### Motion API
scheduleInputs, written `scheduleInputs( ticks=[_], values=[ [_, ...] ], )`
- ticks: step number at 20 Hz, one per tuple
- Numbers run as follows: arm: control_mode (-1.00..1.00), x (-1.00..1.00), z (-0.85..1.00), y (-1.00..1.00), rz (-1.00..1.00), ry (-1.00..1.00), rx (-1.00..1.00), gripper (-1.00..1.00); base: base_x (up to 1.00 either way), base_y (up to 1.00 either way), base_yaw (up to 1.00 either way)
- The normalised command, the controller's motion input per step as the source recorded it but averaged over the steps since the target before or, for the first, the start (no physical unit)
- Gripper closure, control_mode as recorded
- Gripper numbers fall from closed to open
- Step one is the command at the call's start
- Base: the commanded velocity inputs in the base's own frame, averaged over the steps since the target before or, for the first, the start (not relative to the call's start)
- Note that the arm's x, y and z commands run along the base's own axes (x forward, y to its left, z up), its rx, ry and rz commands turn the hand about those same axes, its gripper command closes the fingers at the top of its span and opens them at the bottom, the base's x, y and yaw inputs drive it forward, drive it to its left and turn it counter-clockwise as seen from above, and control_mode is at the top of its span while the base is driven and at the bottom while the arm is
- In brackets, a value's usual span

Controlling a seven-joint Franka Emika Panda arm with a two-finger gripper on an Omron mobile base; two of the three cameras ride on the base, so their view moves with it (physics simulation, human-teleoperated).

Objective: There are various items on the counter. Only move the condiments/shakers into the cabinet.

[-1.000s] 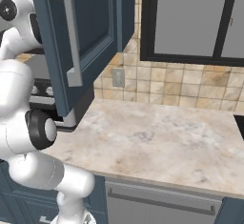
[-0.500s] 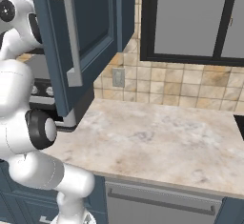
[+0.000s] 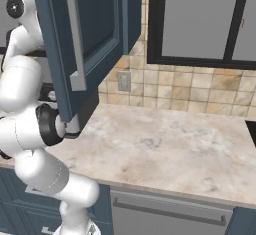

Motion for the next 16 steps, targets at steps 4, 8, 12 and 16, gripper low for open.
scheduleInputs(
  ticks=[4,8,12,16],
  values=[
    [-1.0,0.49,-0.04,0.0,0.0,0.08,-0.03,1.0,0.0,0.0,0.0],
    [-1.0,0.38,-0.32,0.0,0.0,0.16,-0.1,1.0,0.0,0.0,0.0],
    [-1.0,0.24,-0.46,0.0,0.0,0.17,-0.1,1.0,0.0,0.0,0.0],
    [-1.0,0.06,-0.51,0.0,0.0,0.06,-0.02,1.0,0.0,0.0,0.0]
  ],
)
